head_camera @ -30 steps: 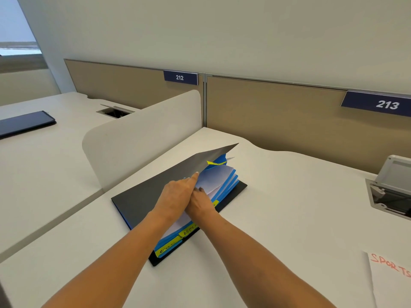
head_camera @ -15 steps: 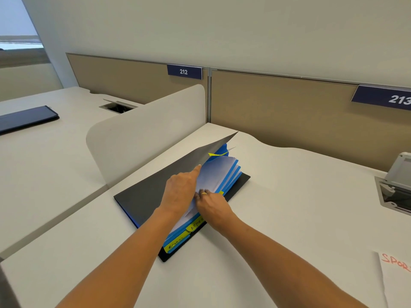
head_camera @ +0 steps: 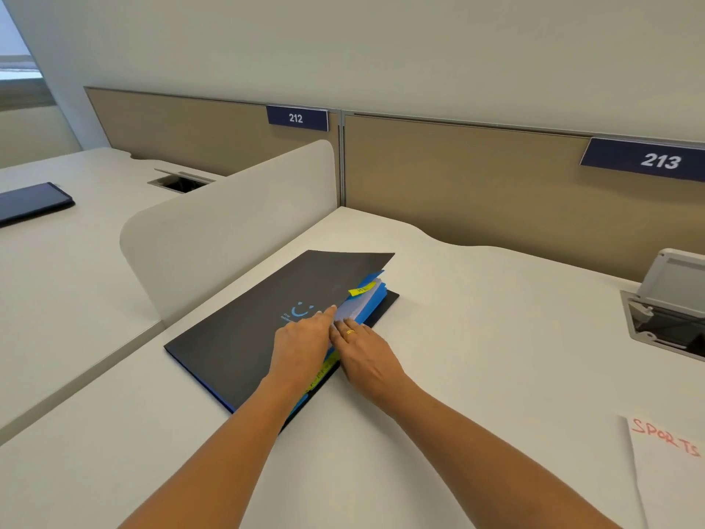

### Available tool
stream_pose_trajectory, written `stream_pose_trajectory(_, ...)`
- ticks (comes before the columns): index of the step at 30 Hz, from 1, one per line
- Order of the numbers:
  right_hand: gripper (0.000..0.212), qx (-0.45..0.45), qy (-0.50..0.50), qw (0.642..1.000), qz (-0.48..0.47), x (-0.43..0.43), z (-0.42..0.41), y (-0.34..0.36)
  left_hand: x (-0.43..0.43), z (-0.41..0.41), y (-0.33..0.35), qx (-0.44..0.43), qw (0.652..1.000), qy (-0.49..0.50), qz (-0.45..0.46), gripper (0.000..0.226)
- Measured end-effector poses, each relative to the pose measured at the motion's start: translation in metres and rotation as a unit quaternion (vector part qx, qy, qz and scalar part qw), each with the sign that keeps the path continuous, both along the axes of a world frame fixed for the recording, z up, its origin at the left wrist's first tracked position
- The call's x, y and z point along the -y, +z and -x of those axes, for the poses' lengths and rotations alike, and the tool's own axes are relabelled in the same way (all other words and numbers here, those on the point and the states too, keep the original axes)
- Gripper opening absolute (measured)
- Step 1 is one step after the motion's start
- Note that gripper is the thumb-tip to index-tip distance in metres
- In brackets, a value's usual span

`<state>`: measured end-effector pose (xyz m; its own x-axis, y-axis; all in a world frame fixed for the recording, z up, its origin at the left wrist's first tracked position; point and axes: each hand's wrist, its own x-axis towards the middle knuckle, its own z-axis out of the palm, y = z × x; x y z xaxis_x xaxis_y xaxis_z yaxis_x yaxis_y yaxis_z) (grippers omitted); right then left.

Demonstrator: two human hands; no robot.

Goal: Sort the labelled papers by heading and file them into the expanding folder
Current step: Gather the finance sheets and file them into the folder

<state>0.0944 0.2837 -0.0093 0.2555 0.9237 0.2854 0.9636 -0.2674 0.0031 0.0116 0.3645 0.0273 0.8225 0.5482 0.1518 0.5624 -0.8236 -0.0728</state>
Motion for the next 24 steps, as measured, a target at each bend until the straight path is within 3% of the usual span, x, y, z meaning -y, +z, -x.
stream_pose_trajectory(9,0.044,-0.142,-0.048,0.983,-0.105,0.04,0.01,-0.017,0.005,-0.001,-0.031,-0.007,0.998,0.043,0.038,0.036)
stream_pose_trajectory(13,0.05,-0.229,-0.081,0.969,-0.049,0.057,0.016,-0.015,0.012,-0.001,-0.039,0.003,0.993,0.054,0.106,0.041)
stream_pose_trajectory(18,0.052,-0.26,-0.1,0.959,-0.052,0.086,0.024,-0.01,0.041,0.002,-0.039,0.024,0.986,0.061,0.156,0.043)
stream_pose_trajectory(22,0.051,-0.289,-0.146,0.946,-0.031,0.122,0.025,-0.009,0.077,0.01,-0.042,0.106,0.954,0.093,0.264,0.047)
stream_pose_trajectory(24,0.049,-0.3,-0.179,0.937,-0.028,0.143,0.026,-0.009,0.094,0.013,-0.047,0.094,0.95,0.09,0.283,0.051)
